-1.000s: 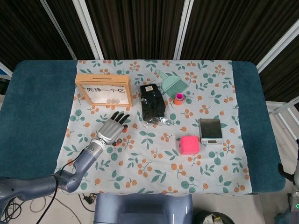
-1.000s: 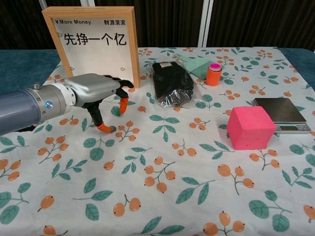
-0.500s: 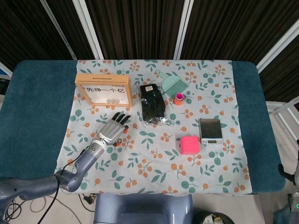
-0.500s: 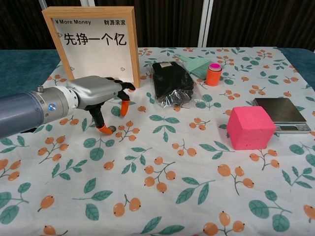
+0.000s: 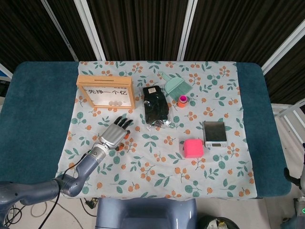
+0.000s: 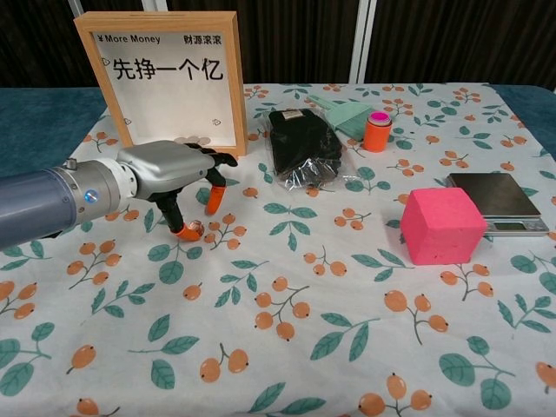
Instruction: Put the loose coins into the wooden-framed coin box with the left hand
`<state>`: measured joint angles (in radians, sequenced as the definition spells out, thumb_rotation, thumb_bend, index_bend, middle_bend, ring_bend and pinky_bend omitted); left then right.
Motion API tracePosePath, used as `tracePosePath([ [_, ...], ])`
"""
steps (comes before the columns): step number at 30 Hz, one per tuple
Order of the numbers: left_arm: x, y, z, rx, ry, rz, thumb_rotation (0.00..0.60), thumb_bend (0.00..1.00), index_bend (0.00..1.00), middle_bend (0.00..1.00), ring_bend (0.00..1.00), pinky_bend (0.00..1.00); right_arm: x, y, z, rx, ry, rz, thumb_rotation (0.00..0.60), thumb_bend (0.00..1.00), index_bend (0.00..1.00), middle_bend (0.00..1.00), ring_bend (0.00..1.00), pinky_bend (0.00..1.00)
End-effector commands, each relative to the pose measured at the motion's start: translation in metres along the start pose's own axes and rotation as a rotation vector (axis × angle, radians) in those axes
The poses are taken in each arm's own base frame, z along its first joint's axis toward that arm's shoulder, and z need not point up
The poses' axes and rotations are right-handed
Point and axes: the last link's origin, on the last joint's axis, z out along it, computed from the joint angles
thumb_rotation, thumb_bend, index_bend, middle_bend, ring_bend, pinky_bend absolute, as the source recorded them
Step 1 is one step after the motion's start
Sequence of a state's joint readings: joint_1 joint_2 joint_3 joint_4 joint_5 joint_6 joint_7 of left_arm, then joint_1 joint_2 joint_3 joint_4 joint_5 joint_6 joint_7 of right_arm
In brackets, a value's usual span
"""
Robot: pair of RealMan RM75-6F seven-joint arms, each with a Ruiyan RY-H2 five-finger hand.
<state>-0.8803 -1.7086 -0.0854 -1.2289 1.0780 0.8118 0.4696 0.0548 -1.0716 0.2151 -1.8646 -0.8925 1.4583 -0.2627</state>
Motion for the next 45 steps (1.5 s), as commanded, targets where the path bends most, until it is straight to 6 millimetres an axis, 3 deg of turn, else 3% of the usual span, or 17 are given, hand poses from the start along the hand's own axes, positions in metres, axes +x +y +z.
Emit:
tracePosePath([
  [1,-0.003,-0.001,0.0,0.002,-0.007,0.01,0.6,0.11,0.52,0.01,0.0,0.0,0.0,0.0,0.0,0.0,-0.001,0.001,0.6,0.39,0.09,0.03,0.0,0.0],
  [8,-0.003,0.001,-0.001,-0.001,-0.009,0.022,0.6,0.15,0.54,0.02,0.0,0.0,0.0,0.0,0.0,-0.002,-0.003,0.003,0.6,0.39,0.09,0.03,0.0,0.0],
  [31,-0.007,0.001,-0.003,0.014,-0.051,0.053,0.6,0.56,0.63,0.06,0.0,0.0,0.0,0.001,0.0,-0.007,-0.01,0.009,0.6,0.39,0.09,0.03,0.0,0.0],
  [45,0.02,0.009,-0.008,-0.019,0.027,-0.026,0.6,0.62,0.66,0.09,0.0,0.0,0.0,0.001,0.0,-0.008,-0.015,0.005,0.6,0.39,0.09,0.03,0.0,0.0],
])
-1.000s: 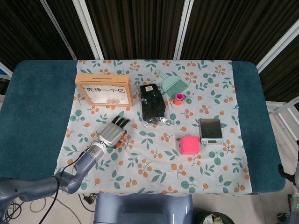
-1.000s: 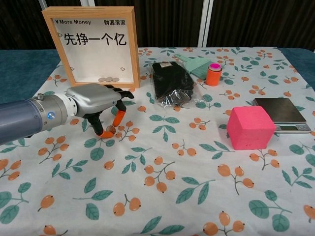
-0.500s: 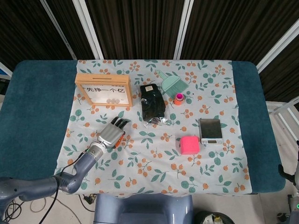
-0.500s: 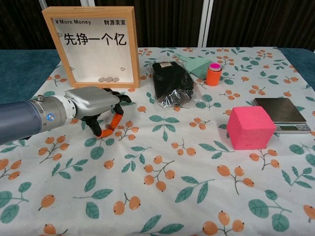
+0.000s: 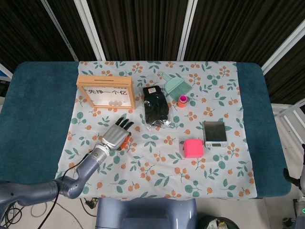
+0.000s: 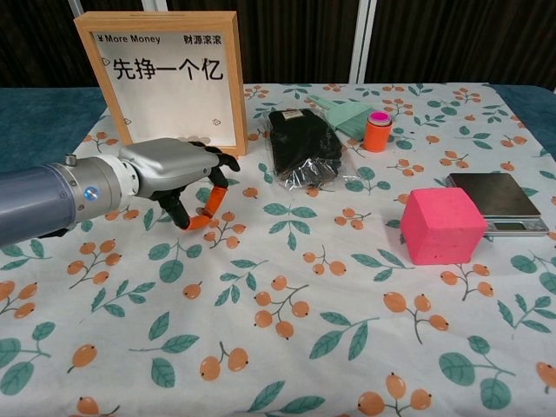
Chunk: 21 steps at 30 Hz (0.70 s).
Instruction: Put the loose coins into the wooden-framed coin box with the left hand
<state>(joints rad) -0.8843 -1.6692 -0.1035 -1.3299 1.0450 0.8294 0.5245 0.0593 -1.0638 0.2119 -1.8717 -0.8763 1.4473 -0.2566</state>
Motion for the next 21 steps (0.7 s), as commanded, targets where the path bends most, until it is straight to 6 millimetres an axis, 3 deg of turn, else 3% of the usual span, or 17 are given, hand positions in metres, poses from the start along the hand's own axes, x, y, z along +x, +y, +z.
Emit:
tracePosePath([
  [1,0.009,0.0,-0.002,-0.004,0.018,-0.025,0.6,0.62,0.67,0.09,0.0,0.0,0.0,0.0,0.0,0.0,0.001,-0.001,0.6,0.39,0.09,0.03,0.0,0.0],
  [6,0.033,0.003,-0.008,-0.026,0.061,-0.099,0.6,0.62,0.67,0.09,0.0,0.0,0.0,0.0,0.0,-0.003,0.004,0.0,0.6,0.39,0.09,0.03,0.0,0.0],
  [11,0.098,-0.002,-0.017,-0.046,0.208,-0.117,0.6,0.61,0.67,0.08,0.0,0.0,0.0,0.0,0.0,-0.003,0.002,-0.001,0.6,0.39,0.09,0.03,0.0,0.0],
  [15,0.157,-0.004,-0.018,-0.062,0.239,-0.166,0.6,0.61,0.67,0.08,0.0,0.0,0.0,-0.001,0.0,-0.001,0.003,-0.003,0.6,0.39,0.09,0.03,0.0,0.0],
  [21,0.225,-0.016,-0.015,-0.038,0.243,-0.126,0.6,0.62,0.67,0.08,0.0,0.0,-0.001,-0.001,-0.001,-0.002,0.008,-0.008,0.6,0.39,0.09,0.03,0.0,0.0],
])
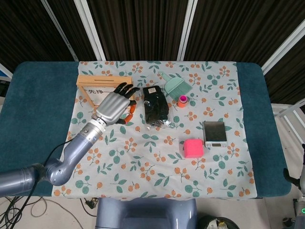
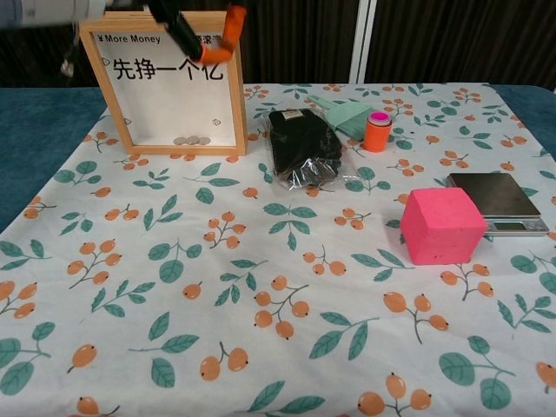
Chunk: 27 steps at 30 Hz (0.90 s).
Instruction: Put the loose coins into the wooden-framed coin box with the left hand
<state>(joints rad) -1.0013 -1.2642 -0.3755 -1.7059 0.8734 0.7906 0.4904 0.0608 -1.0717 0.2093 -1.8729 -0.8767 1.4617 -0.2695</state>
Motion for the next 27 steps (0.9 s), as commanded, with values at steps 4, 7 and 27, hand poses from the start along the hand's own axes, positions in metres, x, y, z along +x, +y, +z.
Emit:
tracePosePath([
  [4,0.073,-0.012,0.029,0.065,-0.049,0.133,0.6,0.62,0.67,0.07,0.0,0.0,0.0,0.0,0.0,-0.002,0.005,-0.001,0.6,0.39,0.09,0.03,0.0,0.0],
  [7,0.08,-0.023,0.04,0.123,-0.073,0.169,0.6,0.62,0.67,0.07,0.0,0.0,0.0,0.0,0.0,-0.003,0.008,-0.002,0.6,0.4,0.09,0.03,0.0,0.0],
  [27,0.066,-0.068,0.079,0.273,-0.156,0.105,0.6,0.65,0.69,0.09,0.0,0.0,0.001,0.001,0.001,-0.021,0.014,0.002,0.6,0.39,0.09,0.03,0.0,0.0],
])
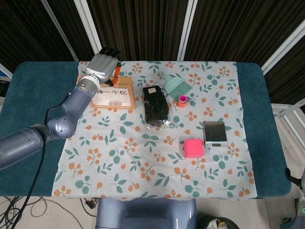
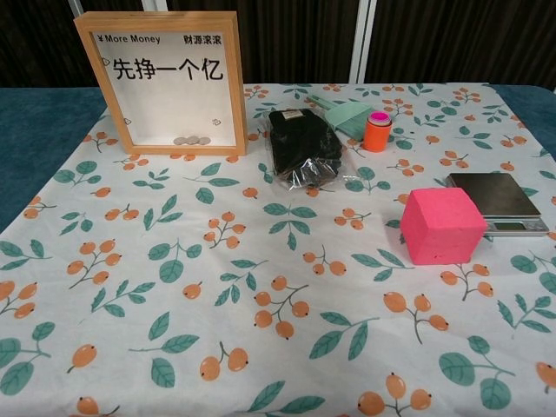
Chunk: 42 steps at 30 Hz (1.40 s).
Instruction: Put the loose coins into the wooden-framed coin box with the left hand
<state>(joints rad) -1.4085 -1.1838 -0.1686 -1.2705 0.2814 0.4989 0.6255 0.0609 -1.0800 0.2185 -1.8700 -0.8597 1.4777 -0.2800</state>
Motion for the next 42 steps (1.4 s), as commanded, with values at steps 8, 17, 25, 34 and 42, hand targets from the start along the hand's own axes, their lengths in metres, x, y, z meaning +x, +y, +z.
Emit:
tracePosePath([
  [8,-0.013,-0.022,0.007,0.029,-0.03,-0.034,0.6,0.67,0.69,0.09,0.0,0.0,-0.001,0.0,-0.001,-0.002,-0.005,0.0,0.6,0.39,0.09,0.03,0.0,0.0],
  [17,-0.018,-0.038,0.013,0.056,-0.023,-0.043,0.6,0.64,0.69,0.08,0.0,0.0,-0.002,0.0,-0.001,-0.006,-0.005,0.0,0.6,0.39,0.09,0.03,0.0,0.0],
  [25,-0.023,-0.043,0.015,0.057,-0.042,-0.047,0.6,0.6,0.69,0.08,0.0,0.0,-0.002,0.0,-0.001,-0.006,-0.006,-0.001,0.6,0.39,0.09,0.03,0.0,0.0],
  [34,-0.026,-0.043,0.015,0.05,-0.069,-0.051,0.6,0.57,0.68,0.07,0.0,0.0,-0.002,0.0,-0.001,-0.006,-0.004,0.0,0.6,0.39,0.09,0.03,0.0,0.0],
  [42,-0.026,-0.045,0.015,0.057,-0.072,-0.048,0.6,0.55,0.66,0.07,0.0,0.0,-0.001,0.0,-0.001,-0.005,-0.002,0.0,0.6,0.39,0.09,0.03,0.0,0.0],
])
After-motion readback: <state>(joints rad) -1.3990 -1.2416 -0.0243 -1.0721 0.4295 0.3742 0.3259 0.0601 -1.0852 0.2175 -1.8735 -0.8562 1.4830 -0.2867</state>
